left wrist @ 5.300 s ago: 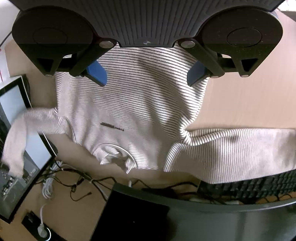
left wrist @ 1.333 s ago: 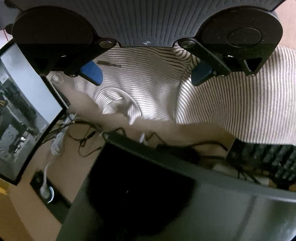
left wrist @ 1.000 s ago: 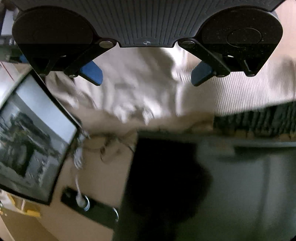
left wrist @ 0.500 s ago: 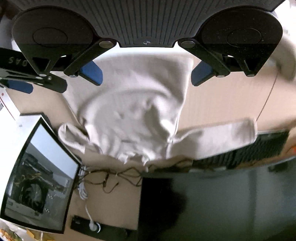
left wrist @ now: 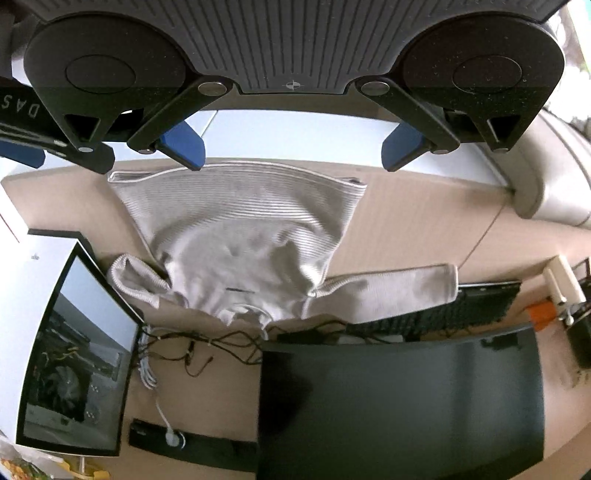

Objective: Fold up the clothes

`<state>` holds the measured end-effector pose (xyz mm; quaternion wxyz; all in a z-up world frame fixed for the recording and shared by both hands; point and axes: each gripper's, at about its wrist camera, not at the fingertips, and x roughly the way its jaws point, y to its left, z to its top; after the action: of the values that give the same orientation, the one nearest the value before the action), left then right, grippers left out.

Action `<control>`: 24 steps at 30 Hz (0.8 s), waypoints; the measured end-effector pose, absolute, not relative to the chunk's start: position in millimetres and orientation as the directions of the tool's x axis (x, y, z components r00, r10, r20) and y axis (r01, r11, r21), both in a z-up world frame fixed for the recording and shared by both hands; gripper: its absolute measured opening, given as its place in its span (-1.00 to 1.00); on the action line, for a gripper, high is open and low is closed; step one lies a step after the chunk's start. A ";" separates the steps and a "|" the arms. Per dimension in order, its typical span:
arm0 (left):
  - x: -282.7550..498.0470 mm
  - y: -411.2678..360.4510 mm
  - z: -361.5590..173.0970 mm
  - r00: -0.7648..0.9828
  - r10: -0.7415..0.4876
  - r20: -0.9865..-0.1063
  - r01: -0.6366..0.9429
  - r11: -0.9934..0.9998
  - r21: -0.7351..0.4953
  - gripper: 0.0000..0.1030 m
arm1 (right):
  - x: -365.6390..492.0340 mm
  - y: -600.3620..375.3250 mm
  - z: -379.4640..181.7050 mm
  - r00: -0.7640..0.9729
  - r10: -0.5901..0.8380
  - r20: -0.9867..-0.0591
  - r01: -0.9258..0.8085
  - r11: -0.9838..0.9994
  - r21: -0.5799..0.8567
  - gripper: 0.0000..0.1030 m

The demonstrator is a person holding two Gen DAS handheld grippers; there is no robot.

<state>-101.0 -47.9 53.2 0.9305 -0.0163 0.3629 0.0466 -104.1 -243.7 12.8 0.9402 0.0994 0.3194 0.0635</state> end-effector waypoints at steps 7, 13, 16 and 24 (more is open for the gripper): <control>-108.4 -66.8 59.2 0.760 0.069 -0.647 -0.049 0.998 0.048 1.00 | -122.4 -250.3 23.2 0.836 0.135 -0.531 -0.043 0.983 0.181 1.00; -108.9 -67.7 59.8 0.755 0.056 -0.653 -0.042 0.998 0.037 1.00 | -121.0 -253.6 21.9 0.831 0.120 -0.543 -0.023 0.983 0.182 1.00; -110.9 -65.7 60.1 0.754 0.064 -0.654 -0.052 0.998 0.038 1.00 | -121.2 -251.3 21.4 0.829 0.119 -0.547 -0.029 0.985 0.171 1.00; -113.5 -59.8 57.7 0.745 0.065 -0.664 -0.070 0.997 0.019 1.00 | -122.2 -244.3 21.6 0.825 0.132 -0.550 -0.054 0.986 0.155 1.00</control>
<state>-113.5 -59.8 57.7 0.9340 -0.0033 0.3554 0.0361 -122.2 -244.3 21.6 0.9528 0.0667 0.2921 0.0486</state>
